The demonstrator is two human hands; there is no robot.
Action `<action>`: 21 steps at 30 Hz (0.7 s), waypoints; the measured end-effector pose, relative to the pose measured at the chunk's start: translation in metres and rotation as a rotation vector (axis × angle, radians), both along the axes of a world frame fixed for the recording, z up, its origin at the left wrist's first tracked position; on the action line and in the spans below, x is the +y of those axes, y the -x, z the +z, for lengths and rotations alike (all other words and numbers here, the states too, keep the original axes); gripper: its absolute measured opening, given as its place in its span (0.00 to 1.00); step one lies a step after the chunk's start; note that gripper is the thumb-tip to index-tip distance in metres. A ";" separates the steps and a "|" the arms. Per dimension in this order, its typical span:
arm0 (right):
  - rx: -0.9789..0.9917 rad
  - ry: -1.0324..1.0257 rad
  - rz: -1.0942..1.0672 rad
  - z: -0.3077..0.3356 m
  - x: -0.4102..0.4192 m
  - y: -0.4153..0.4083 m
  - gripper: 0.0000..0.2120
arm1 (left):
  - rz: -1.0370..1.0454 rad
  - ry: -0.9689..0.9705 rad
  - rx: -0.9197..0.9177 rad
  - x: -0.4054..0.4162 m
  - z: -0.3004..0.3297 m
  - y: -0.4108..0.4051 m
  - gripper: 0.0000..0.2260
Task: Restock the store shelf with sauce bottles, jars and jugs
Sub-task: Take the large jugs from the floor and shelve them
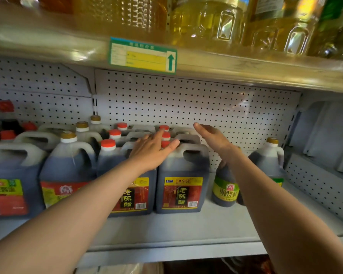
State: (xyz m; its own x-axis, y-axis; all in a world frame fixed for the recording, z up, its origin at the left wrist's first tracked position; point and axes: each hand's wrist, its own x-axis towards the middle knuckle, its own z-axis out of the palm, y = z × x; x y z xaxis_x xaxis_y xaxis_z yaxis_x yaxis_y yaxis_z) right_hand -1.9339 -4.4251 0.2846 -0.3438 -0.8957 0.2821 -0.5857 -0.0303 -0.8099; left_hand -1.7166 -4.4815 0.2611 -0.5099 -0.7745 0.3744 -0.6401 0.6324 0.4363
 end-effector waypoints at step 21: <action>0.313 -0.435 -0.307 -0.167 0.220 -0.287 0.25 | -0.067 -0.347 0.253 0.124 -0.191 -0.268 0.30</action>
State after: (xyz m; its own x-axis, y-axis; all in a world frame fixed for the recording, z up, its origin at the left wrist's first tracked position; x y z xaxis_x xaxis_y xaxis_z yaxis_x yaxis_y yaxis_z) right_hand -1.6473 -4.2050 0.1175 -0.5644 -0.8244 0.0422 -0.7270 0.4721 -0.4986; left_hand -1.4488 -4.3579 0.0700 -0.4888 -0.8450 0.2171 -0.4488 0.4569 0.7680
